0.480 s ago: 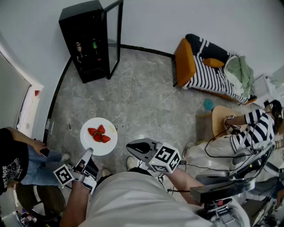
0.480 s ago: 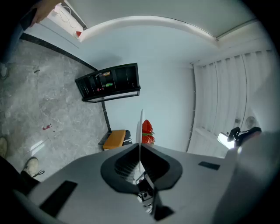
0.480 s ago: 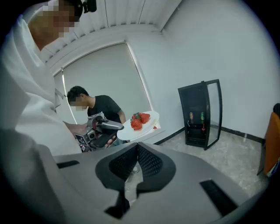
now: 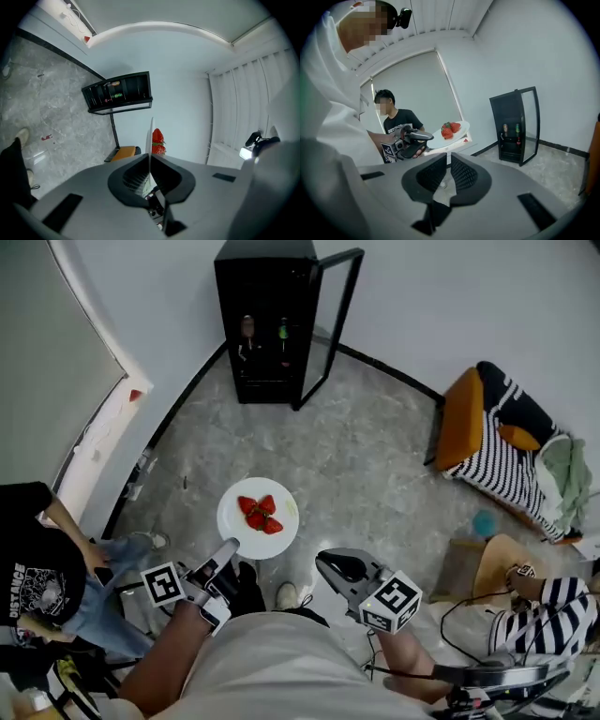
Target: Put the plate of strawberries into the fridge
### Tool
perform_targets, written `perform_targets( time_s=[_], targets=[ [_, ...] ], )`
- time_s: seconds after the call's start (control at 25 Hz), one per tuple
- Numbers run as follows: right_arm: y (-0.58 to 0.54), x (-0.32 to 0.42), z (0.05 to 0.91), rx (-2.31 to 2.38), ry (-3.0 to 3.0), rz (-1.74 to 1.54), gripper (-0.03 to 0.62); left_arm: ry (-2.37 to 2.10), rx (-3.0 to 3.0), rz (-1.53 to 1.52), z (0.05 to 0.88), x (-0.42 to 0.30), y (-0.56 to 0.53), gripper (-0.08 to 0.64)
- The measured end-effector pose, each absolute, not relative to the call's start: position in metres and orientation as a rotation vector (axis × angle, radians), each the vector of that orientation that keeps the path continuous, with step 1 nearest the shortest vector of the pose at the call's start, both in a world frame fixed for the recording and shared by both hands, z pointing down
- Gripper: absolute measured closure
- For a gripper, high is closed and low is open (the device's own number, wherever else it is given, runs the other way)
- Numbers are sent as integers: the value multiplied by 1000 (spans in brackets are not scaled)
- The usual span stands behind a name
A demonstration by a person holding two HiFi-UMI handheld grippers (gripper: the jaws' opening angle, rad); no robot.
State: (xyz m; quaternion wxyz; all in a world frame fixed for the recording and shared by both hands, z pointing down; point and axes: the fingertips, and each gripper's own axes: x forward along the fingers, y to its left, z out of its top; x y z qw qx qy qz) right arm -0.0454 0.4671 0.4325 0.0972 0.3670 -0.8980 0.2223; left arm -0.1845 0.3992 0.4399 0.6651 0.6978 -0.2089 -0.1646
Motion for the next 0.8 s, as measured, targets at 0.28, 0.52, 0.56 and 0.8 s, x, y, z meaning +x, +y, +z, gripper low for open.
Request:
perform_targets(
  time_s=[0.28,0.52,0.56,0.8],
  targets=[
    [393,-32,434,1131,-2626,559,488,-459,1583,-384,456,-170,319,535],
    [299,-31,415,1139,-2577,483,479,-397,1569,-418,447,-156,213,535],
    [281,-34,415,1143,-2572,477,479,-391,1561,-419,446,-158,196,535],
    [199,-41,410,1191,-2564,456,479,-383,1587,-388,454,-159,107,535]
  ],
)
